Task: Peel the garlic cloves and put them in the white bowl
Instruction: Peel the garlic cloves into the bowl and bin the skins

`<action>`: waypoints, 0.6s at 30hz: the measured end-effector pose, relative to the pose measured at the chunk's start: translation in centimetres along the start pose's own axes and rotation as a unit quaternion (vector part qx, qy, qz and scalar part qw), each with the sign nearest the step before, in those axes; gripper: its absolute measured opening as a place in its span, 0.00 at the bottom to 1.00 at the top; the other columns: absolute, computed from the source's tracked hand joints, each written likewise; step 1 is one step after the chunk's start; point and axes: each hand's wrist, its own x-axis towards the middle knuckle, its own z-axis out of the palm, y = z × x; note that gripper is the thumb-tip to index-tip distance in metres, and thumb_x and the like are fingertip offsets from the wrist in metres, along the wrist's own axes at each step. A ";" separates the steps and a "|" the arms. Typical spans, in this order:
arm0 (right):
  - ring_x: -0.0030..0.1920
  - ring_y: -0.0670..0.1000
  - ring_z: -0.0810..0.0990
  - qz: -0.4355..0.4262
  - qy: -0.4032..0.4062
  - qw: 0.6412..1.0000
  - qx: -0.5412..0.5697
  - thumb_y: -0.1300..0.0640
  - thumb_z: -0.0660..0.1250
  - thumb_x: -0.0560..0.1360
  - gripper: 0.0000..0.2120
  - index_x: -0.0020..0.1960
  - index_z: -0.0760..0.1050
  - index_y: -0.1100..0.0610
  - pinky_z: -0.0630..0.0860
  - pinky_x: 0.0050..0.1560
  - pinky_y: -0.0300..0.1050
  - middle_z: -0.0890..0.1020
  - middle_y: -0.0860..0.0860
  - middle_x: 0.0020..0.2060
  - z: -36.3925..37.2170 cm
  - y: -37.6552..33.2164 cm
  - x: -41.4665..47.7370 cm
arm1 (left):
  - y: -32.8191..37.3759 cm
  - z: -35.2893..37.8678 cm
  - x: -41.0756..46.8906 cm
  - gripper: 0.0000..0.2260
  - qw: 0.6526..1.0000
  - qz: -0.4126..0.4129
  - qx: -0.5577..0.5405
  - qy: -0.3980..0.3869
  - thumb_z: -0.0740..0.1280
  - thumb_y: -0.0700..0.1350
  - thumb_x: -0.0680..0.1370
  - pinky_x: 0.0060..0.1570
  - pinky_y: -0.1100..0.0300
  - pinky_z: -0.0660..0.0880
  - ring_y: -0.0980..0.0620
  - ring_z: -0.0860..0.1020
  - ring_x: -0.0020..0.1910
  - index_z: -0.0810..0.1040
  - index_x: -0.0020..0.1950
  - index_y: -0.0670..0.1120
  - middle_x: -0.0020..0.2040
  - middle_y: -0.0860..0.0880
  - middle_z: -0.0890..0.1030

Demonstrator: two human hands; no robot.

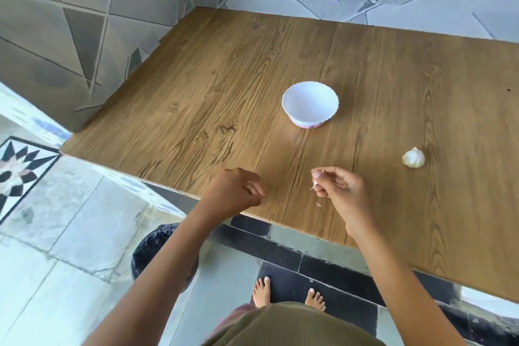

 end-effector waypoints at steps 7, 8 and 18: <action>0.31 0.42 0.78 -0.008 -0.001 1.000 0.003 0.61 0.69 0.74 0.02 0.43 0.81 0.57 0.76 0.36 0.33 0.81 0.51 0.33 -0.4 -0.4 0.0 | 0.7 0.9 0.2 0.05 0.996 0.003 0.084 -0.009 0.68 0.36 0.70 0.43 0.64 0.76 0.56 0.79 0.38 0.82 0.40 0.44 0.35 0.56 0.79; 0.32 0.42 0.79 -0.007 0.002 1.000 0.005 0.61 0.69 0.74 0.02 0.44 0.81 0.57 0.75 0.36 0.33 0.81 0.52 0.34 -0.6 -0.4 0.0 | 0.8 0.8 0.6 0.05 0.997 0.006 0.082 -0.013 0.68 0.36 0.69 0.41 0.65 0.76 0.57 0.79 0.37 0.81 0.39 0.45 0.34 0.57 0.79; 0.35 0.44 0.82 0.007 0.042 0.997 0.070 0.64 0.71 0.72 0.04 0.46 0.81 0.60 0.77 0.38 0.33 0.84 0.53 0.36 -2.0 -0.8 -0.5 | 1.5 1.2 10.6 0.03 0.992 -0.002 -0.035 0.119 0.70 0.38 0.72 0.35 0.69 0.68 0.52 0.76 0.40 0.81 0.45 0.41 0.40 0.48 0.81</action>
